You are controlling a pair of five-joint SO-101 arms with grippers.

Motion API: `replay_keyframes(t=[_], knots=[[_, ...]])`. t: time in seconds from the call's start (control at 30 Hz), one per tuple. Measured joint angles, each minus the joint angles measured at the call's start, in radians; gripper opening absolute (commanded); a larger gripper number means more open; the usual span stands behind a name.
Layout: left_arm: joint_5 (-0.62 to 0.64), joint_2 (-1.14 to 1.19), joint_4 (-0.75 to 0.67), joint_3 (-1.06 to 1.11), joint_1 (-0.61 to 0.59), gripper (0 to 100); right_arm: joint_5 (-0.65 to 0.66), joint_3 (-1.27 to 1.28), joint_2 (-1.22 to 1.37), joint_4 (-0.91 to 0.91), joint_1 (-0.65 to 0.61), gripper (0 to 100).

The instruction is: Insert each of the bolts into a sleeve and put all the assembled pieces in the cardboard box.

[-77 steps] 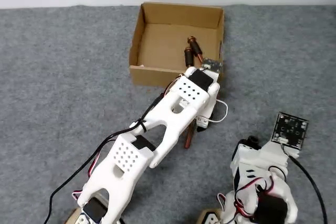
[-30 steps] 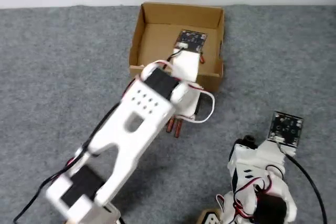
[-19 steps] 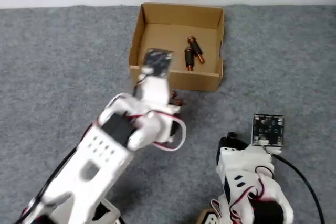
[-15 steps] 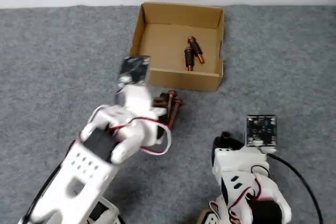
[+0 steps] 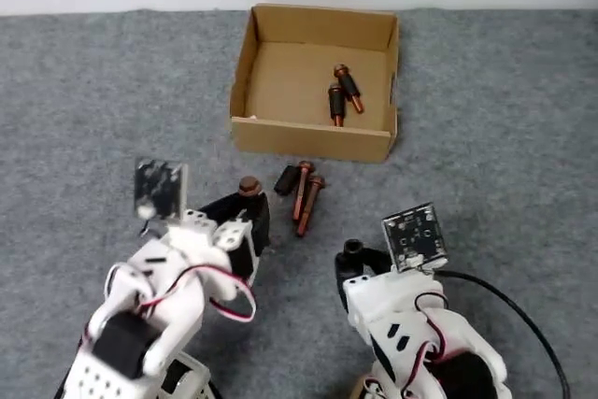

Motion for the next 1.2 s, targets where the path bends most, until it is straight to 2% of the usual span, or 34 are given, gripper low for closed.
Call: replay_keyframes(t=[0.17,0.37,0.6,0.77,1.03,1.2], knots=[[0.000,-0.216,-0.043,0.103,-0.002,1,0.084,0.005,0.000,-0.020,-0.089,0.9],[0.009,-0.396,-0.058,0.169,0.000,1,0.180,0.046,0.006,-0.146,-0.109,0.9],[0.091,-0.396,-0.092,0.169,0.000,1,0.209,0.103,0.020,-0.290,-0.143,0.9],[0.098,-0.396,-0.166,0.169,0.068,1,0.210,0.129,0.020,-0.305,-0.242,0.9],[0.098,-0.396,-0.178,0.195,0.126,1,0.210,0.130,0.017,-0.315,-0.256,0.9],[0.098,-0.396,-0.178,0.239,0.124,1,0.301,0.130,0.017,-0.384,-0.256,0.9]])
